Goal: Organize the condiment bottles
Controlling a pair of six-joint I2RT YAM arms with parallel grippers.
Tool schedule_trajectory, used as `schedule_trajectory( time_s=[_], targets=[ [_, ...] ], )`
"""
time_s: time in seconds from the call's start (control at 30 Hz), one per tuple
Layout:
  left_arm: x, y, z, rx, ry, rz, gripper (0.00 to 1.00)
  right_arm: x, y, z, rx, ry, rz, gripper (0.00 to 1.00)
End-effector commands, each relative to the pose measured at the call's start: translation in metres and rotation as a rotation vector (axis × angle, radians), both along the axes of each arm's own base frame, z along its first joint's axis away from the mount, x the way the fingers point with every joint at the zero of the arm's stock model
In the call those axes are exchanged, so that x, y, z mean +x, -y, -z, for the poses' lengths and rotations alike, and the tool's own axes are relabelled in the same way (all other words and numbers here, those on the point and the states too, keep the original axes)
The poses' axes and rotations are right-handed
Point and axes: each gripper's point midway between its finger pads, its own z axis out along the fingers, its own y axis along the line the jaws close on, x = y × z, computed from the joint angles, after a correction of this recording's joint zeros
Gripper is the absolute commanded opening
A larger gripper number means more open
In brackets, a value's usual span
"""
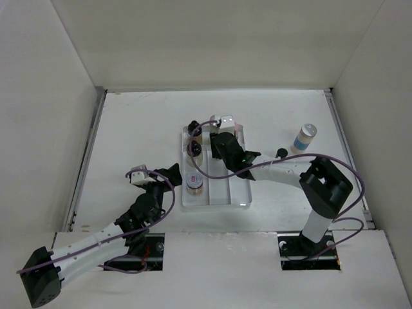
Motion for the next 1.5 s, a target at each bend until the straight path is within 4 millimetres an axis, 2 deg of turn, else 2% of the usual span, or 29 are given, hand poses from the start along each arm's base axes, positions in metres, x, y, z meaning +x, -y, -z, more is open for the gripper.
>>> schedule_trajectory(
  time_s=[0.0, 0.07, 0.2, 0.3, 0.43, 0.5, 0.6, 0.63, 0.73, 0.8, 0.87, 0.97, 1.2, 1.47],
  targets=[
    [-0.003, -0.002, 0.016, 0.018, -0.001, 0.005, 0.97, 0.013, -0.019, -0.029, 0.061, 0.084, 0.006, 0.45],
    [-0.002, -0.003, 0.016, 0.018, -0.001, 0.001, 0.97, 0.013, -0.019, -0.025, 0.034, 0.087, 0.014, 0.49],
    [-0.003, -0.002, 0.016, 0.019, 0.000, 0.006, 0.97, 0.007, -0.018, -0.025, 0.011, 0.093, 0.022, 0.68],
    [-0.002, -0.002, 0.017, 0.027, -0.007, 0.006, 0.97, 0.004, -0.007, -0.045, 0.034, 0.118, 0.056, 0.73],
    [-0.001, -0.002, 0.018, 0.037, -0.014, 0.000, 0.97, -0.016, 0.023, -0.088, 0.095, 0.176, 0.085, 0.78],
    [-0.001, -0.001, 0.019, 0.040, -0.017, 0.005, 0.97, -0.027, 0.049, -0.105, 0.143, 0.201, 0.116, 0.80],
    [-0.002, 0.000, 0.018, 0.034, -0.013, 0.005, 0.97, -0.036, 0.110, -0.112, 0.169, 0.217, 0.238, 0.83],
    [-0.001, -0.002, 0.018, 0.036, -0.014, -0.003, 0.97, -0.037, 0.141, -0.107, 0.154, 0.212, 0.314, 0.85],
    [-0.001, -0.002, 0.018, 0.034, -0.013, 0.000, 0.97, -0.039, 0.201, -0.084, 0.083, 0.163, 0.474, 0.90],
    [-0.002, -0.001, 0.018, 0.033, -0.012, -0.002, 0.97, -0.039, 0.228, -0.065, 0.039, 0.116, 0.540, 0.92],
    [-0.001, -0.002, 0.019, 0.040, -0.017, -0.006, 0.97, -0.037, 0.243, -0.047, 0.019, 0.070, 0.571, 0.94],
    [-0.002, 0.000, 0.019, 0.041, -0.016, 0.002, 0.97, -0.034, 0.245, -0.029, 0.035, 0.013, 0.553, 0.93],
    [-0.003, 0.001, 0.018, 0.036, -0.013, 0.008, 0.98, -0.032, 0.239, -0.013, 0.052, -0.024, 0.539, 0.86],
    [-0.002, 0.001, 0.018, 0.036, -0.014, 0.009, 0.98, -0.017, 0.243, 0.003, 0.087, -0.066, 0.555, 0.66]
  ],
)
